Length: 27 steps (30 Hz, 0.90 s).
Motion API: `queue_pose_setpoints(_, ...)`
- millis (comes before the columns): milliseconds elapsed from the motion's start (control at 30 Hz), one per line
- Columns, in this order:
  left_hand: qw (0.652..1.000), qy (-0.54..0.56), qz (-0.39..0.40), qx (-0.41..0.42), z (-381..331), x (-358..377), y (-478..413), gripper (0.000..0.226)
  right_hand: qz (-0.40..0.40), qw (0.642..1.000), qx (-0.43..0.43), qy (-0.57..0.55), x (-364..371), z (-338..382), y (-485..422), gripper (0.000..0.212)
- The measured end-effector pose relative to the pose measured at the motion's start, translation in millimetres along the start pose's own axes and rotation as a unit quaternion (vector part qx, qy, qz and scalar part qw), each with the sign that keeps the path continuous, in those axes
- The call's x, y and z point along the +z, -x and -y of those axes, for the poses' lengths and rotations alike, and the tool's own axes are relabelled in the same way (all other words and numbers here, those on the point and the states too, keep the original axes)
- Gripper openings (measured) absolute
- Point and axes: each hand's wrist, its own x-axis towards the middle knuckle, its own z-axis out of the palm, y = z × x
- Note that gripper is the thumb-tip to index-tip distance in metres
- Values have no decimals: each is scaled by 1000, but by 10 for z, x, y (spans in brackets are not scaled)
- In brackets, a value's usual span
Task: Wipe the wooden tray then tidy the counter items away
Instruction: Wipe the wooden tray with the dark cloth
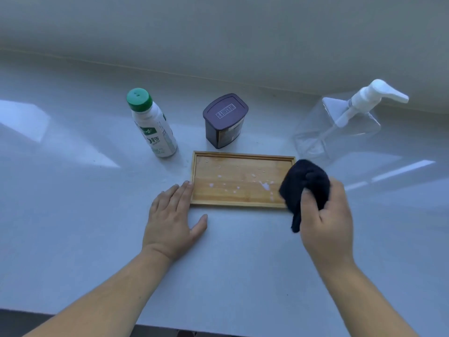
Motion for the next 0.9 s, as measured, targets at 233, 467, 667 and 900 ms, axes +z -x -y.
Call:
queue_pose_setpoints(233, 1000, 5, -16, 11, 72, 59, -25, 75, 176, 900, -39, 397, 784, -170, -623, 59)
queue_pose_setpoints(467, 997, 43, -64, -3, 90, 90, -88, 52, 132, 926, -62, 349, 1236, -87, -452, 59)
queue_pose_setpoints(667, 998, 47, -28, -8, 109, 38, -94, 52, 201, 919, -170, 294, 1898, 329, -145, 59)
queue_pose_setpoints(900, 998, 51, -24, -38, 68, 34, -96, 53, 288, 886, -234, 279, 1570, 173, -290, 55)
